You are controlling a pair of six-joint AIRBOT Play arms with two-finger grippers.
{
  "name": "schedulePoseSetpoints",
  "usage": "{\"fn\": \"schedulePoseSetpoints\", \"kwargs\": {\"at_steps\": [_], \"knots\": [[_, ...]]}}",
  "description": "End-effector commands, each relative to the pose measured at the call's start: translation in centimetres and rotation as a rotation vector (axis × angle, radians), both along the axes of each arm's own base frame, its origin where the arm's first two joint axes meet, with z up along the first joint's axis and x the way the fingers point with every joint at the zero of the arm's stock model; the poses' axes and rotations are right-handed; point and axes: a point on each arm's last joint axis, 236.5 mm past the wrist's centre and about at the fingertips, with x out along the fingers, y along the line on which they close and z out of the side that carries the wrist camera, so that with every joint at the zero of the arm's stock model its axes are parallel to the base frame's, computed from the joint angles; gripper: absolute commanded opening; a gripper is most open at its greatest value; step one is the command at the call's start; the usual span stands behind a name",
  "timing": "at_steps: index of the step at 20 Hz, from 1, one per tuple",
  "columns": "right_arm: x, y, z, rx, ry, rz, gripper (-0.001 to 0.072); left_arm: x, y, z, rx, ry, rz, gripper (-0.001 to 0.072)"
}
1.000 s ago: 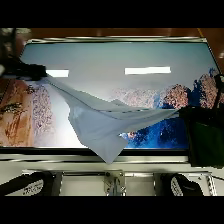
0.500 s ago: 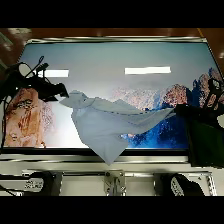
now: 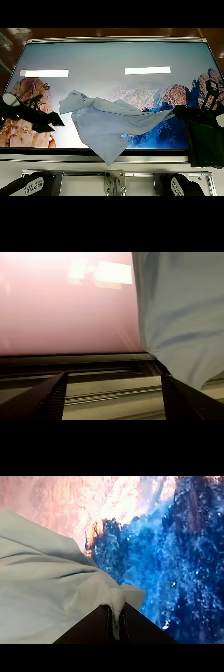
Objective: Fold the shirts.
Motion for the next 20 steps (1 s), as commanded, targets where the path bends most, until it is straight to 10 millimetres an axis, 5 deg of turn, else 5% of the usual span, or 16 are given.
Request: {"fn": "schedulePoseSetpoints", "kwargs": {"at_steps": [1,10,12,14,15,16,18,20], "knots": [[0.0,0.0,0.0,0.0,0.001,0.003,0.0073,-3.2,-4.7,-4.4,-0.138,0.022,0.107,0.0674],[0.0,0.0,0.0,-0.004,-0.002,0.002,0.0073,-2.5,-8.9,-8.5,-0.138,0.0,0.164,0.0664],[0.0,0.0,0.0,-0.003,-0.002,0.001,0.0073,-1.4,-9.3,-8.9,-0.135,-0.029,0.199,0.0508],[0.1,-0.1,0.0,-0.004,-0.003,0.001,0.0073,-0.9,-10.0,-9.1,-0.141,-0.043,0.221,0.0457],[0.1,0.0,0.0,-0.004,-0.003,0.001,0.0073,-0.9,-10.2,-9.1,-0.143,-0.045,0.215,0.0141],[0.1,-0.1,0.0,-0.004,-0.003,0.002,0.0073,-0.7,-10.5,-8.7,-0.153,-0.068,0.186,0.0036],[0.3,-0.1,0.5,-0.025,-0.022,0.025,0.0073,0.7,-11.1,-5.9,-0.188,-0.165,0.094,0.0035],[1.4,-0.5,3.2,-0.065,-0.094,0.046,0.0073,4.0,-11.2,0.4,-0.21,-0.371,0.008,0.0034]]}}
